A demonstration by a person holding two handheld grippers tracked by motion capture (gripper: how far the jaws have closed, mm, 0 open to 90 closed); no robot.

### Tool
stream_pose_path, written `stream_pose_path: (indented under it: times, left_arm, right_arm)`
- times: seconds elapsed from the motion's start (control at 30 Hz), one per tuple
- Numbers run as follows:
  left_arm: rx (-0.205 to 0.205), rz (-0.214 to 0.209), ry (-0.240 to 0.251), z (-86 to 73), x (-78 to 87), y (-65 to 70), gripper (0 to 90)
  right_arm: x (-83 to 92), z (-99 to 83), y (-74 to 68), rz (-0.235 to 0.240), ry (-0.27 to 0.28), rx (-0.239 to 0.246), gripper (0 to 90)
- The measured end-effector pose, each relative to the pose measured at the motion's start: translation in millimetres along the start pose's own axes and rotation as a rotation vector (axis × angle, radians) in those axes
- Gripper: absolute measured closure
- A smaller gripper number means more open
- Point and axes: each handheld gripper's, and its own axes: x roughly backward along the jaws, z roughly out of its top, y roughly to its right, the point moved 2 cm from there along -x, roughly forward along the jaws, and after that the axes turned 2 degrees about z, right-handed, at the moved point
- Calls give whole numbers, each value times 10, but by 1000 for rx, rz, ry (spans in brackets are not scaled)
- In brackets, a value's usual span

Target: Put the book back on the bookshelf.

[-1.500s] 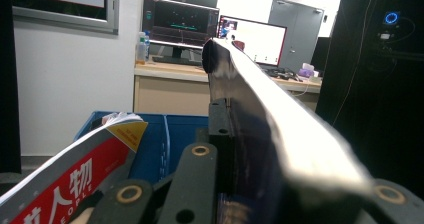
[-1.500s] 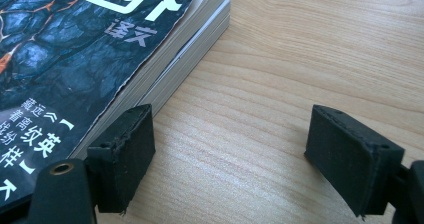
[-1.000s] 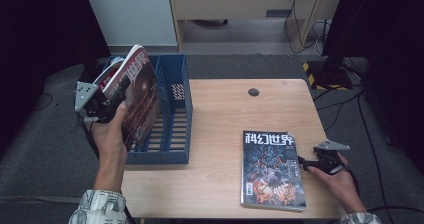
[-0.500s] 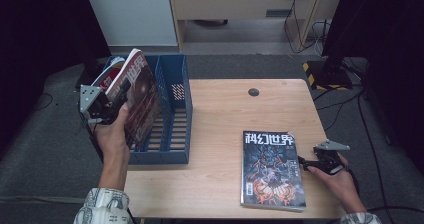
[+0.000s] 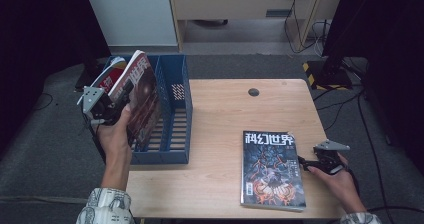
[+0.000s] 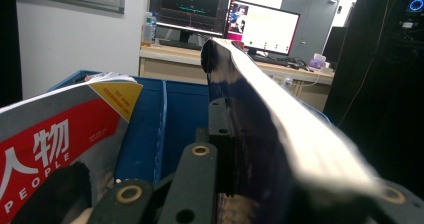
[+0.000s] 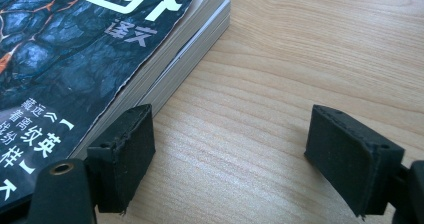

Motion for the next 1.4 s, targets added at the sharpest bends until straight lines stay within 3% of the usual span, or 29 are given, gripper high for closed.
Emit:
stream_pose_path:
  times: [1.4]
  left_arm:
    - [16, 19, -20, -215, -15, -90, 839]
  right_arm:
    - [0, 0, 0, 0, 0, 0, 197]
